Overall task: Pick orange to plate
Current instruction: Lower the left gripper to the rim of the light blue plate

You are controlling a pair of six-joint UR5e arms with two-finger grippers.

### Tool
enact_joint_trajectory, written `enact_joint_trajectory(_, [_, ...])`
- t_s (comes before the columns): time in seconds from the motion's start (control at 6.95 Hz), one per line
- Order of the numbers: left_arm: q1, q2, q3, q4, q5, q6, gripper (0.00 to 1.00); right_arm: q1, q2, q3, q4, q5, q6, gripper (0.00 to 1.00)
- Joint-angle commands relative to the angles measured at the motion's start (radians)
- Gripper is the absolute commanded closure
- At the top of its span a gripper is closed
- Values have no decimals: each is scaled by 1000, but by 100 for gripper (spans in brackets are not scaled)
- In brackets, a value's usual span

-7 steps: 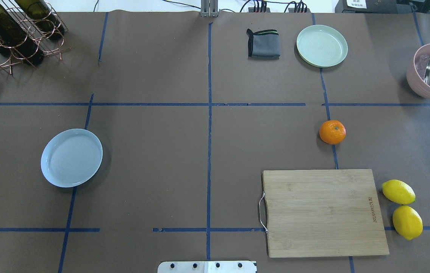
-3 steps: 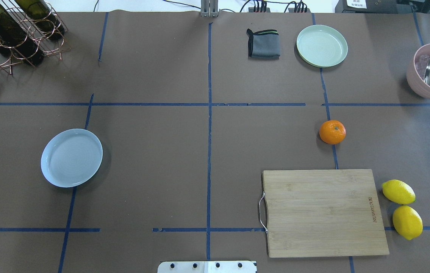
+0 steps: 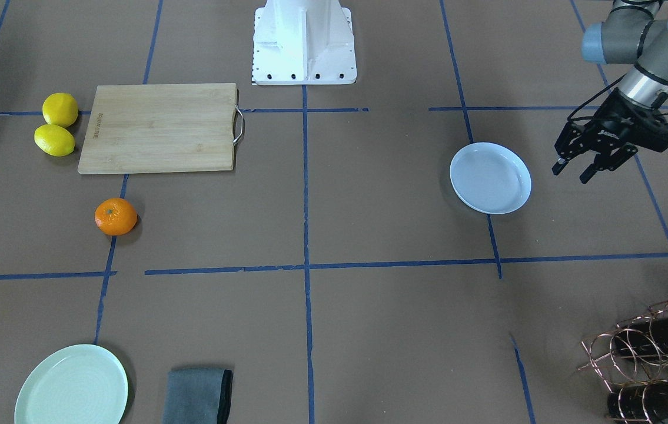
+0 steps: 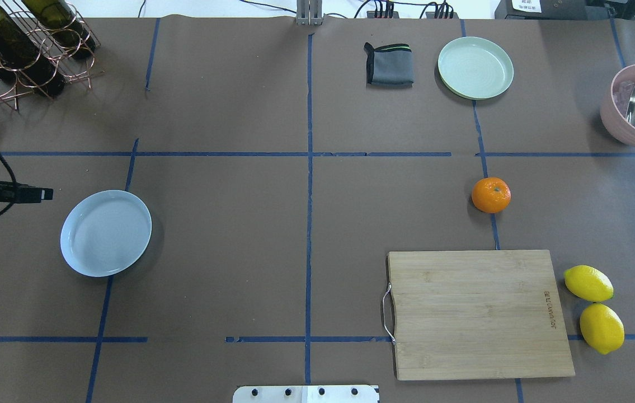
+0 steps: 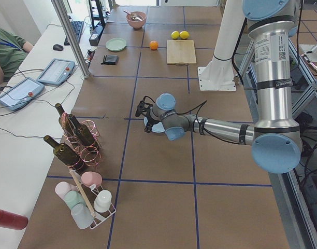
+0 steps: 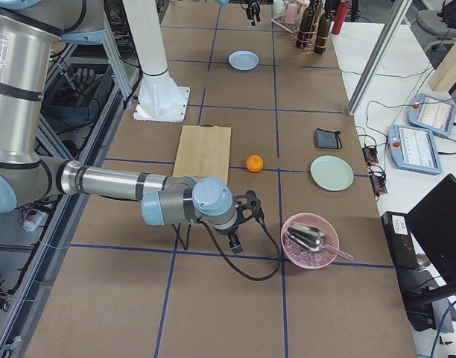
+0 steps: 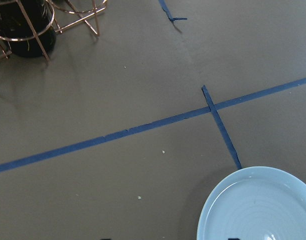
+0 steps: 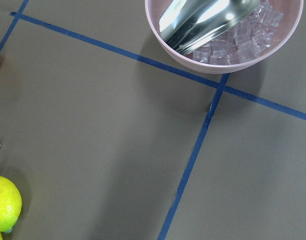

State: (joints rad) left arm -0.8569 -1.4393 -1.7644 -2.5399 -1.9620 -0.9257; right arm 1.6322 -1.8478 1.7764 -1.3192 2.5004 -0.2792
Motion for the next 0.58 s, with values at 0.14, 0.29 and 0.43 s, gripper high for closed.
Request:
enact_joint_trajectory(0.14, [116, -43, 71, -3, 123, -99, 35, 0, -1, -2, 0, 0, 0, 0])
enact_joint_trajectory(0.29, [127, -50, 79, -3, 138, -99, 35, 0, -1, -2, 0, 0, 0, 0])
enact_joint_trajectory(0.43, [143, -49, 80, -3, 153, -99, 35, 0, -2, -2, 0, 0, 0, 0])
